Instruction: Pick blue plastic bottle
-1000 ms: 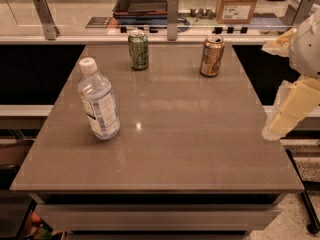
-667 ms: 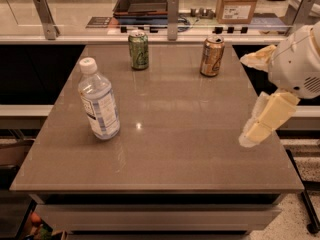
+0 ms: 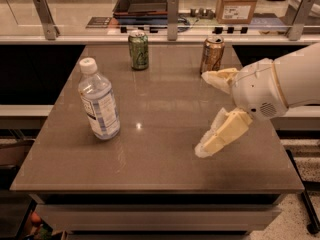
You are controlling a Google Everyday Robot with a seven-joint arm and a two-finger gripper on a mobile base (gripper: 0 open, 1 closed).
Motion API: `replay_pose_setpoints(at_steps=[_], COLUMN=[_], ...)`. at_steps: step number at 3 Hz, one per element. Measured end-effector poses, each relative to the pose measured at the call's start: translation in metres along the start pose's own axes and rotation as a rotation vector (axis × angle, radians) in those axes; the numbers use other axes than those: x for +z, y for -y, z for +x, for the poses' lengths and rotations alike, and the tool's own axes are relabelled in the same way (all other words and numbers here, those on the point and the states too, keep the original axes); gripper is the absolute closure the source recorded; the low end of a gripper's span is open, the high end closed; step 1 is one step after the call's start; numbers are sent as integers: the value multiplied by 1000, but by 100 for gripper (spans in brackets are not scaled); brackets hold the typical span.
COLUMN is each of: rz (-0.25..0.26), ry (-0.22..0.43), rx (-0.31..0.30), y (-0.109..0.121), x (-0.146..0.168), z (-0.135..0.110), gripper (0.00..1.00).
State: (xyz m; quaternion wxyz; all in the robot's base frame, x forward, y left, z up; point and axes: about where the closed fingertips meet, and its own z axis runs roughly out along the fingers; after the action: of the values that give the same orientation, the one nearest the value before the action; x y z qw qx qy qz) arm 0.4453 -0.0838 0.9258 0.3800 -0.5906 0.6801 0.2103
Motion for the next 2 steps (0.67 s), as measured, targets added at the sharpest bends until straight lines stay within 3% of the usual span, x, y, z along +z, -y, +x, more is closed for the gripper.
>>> replay_pose_setpoints(at_steps=[1,2], rz=[0,32], ry=[100,163], rx=[-11,-27], y=[0,8], x=[35,63], z=[-23,-46], gripper=[0,0])
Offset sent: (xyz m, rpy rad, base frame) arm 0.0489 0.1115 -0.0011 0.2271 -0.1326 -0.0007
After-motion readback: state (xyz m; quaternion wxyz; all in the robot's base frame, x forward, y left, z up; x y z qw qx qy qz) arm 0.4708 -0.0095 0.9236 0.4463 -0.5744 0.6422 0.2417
